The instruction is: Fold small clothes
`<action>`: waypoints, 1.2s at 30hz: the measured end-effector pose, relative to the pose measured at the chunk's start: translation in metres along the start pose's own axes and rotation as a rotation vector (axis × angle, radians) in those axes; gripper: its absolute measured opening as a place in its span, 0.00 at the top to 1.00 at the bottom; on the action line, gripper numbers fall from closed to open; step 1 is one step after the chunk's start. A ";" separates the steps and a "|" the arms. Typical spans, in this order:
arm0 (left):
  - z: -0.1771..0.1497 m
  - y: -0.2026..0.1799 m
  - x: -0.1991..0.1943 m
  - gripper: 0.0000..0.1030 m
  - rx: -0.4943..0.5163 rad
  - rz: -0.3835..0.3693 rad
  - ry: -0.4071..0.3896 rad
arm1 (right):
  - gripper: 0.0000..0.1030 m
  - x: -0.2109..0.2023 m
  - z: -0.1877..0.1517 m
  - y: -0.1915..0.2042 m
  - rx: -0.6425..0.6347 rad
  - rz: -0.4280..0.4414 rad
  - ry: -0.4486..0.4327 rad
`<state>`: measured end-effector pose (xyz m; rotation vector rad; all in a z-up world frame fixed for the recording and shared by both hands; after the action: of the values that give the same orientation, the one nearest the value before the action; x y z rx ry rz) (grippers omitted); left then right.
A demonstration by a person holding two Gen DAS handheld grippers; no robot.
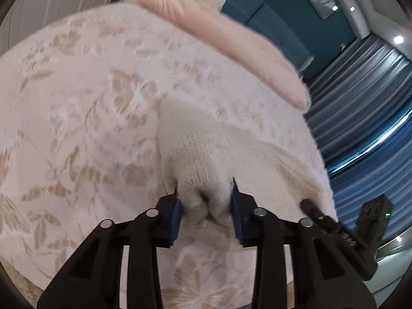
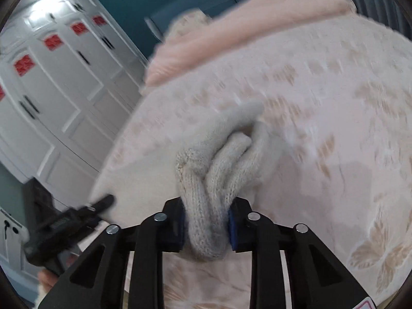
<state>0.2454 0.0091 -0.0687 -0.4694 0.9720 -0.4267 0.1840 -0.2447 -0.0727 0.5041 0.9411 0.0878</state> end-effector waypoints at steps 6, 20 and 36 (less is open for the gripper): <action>-0.053 0.029 0.031 0.52 0.077 0.204 0.070 | 0.55 -0.007 -0.015 -0.003 -0.037 -0.106 -0.029; -0.052 0.001 0.000 0.29 0.241 0.343 0.020 | 0.72 -0.001 -0.013 0.011 -0.112 -0.166 -0.011; -0.044 0.031 0.022 0.19 0.079 0.324 0.031 | 0.75 0.009 0.013 0.025 -0.207 -0.112 -0.043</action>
<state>0.2225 0.0147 -0.1223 -0.2278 1.0360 -0.1792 0.2029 -0.2252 -0.0618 0.2607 0.9050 0.0724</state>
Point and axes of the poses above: each gripper's, at about its wrist camera, not at the fingertips, and x roughly the way its jaws point, y to its left, z to its top, the point moved 8 cm from there along x, roughly the way its jaws point, and after that the axes turned 1 degree about -y, right-handed, at the moved point
